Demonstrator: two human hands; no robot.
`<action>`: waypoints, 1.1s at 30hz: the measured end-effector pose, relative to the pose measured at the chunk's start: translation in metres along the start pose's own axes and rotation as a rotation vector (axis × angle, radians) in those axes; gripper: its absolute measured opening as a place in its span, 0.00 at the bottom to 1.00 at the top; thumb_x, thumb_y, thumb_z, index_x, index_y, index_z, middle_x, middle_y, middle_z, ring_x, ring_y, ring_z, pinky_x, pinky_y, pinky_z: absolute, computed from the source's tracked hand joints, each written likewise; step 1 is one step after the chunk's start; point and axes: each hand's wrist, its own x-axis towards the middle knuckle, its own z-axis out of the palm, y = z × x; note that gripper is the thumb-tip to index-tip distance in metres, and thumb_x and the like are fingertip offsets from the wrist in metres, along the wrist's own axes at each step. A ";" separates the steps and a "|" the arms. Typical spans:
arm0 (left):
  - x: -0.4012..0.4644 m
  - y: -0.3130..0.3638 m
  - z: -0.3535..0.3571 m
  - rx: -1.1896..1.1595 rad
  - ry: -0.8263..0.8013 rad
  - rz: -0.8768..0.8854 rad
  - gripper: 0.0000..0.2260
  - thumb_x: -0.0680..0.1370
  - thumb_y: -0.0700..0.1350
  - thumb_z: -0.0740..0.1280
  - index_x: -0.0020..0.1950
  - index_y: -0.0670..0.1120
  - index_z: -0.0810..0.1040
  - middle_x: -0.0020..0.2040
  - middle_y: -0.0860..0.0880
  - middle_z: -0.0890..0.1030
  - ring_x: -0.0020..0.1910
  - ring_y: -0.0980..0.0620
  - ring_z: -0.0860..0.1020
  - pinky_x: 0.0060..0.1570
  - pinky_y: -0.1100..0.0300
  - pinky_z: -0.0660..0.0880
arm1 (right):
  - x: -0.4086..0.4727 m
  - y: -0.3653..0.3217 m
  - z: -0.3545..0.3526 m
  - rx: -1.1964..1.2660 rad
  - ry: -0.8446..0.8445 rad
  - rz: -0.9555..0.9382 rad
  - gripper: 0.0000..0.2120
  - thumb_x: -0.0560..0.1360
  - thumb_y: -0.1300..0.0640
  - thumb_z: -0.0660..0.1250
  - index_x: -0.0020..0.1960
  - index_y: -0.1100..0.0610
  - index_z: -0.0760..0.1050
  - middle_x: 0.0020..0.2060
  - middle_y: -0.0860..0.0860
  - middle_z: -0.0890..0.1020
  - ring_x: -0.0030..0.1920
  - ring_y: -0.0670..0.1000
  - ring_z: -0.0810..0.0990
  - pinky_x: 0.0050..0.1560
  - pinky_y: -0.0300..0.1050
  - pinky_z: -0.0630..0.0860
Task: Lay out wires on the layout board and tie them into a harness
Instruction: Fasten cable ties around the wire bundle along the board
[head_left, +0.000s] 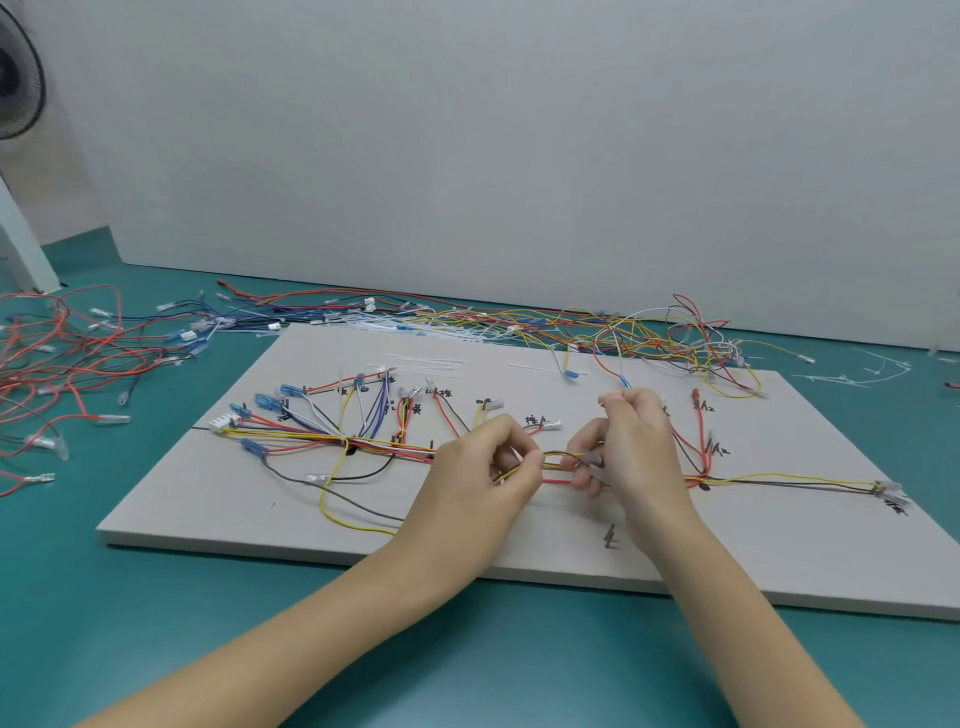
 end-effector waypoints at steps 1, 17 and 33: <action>0.000 0.000 0.000 0.003 0.001 -0.003 0.07 0.78 0.43 0.67 0.39 0.50 0.76 0.29 0.56 0.71 0.28 0.58 0.66 0.31 0.66 0.63 | 0.000 0.002 0.001 -0.028 0.021 -0.022 0.07 0.81 0.57 0.50 0.46 0.53 0.63 0.21 0.52 0.76 0.18 0.52 0.70 0.19 0.38 0.63; 0.002 0.009 0.006 0.103 -0.121 0.104 0.04 0.77 0.42 0.70 0.44 0.49 0.84 0.33 0.59 0.79 0.29 0.63 0.73 0.33 0.73 0.66 | -0.004 0.012 0.008 -0.377 0.165 -0.423 0.05 0.83 0.56 0.53 0.49 0.55 0.66 0.26 0.47 0.69 0.26 0.44 0.67 0.31 0.46 0.62; -0.012 0.002 0.026 0.182 -0.173 0.123 0.04 0.76 0.49 0.67 0.43 0.52 0.81 0.39 0.59 0.78 0.38 0.59 0.73 0.39 0.65 0.69 | 0.010 -0.003 -0.020 -0.054 0.245 -0.228 0.09 0.83 0.58 0.51 0.45 0.50 0.63 0.19 0.47 0.77 0.22 0.42 0.73 0.22 0.39 0.72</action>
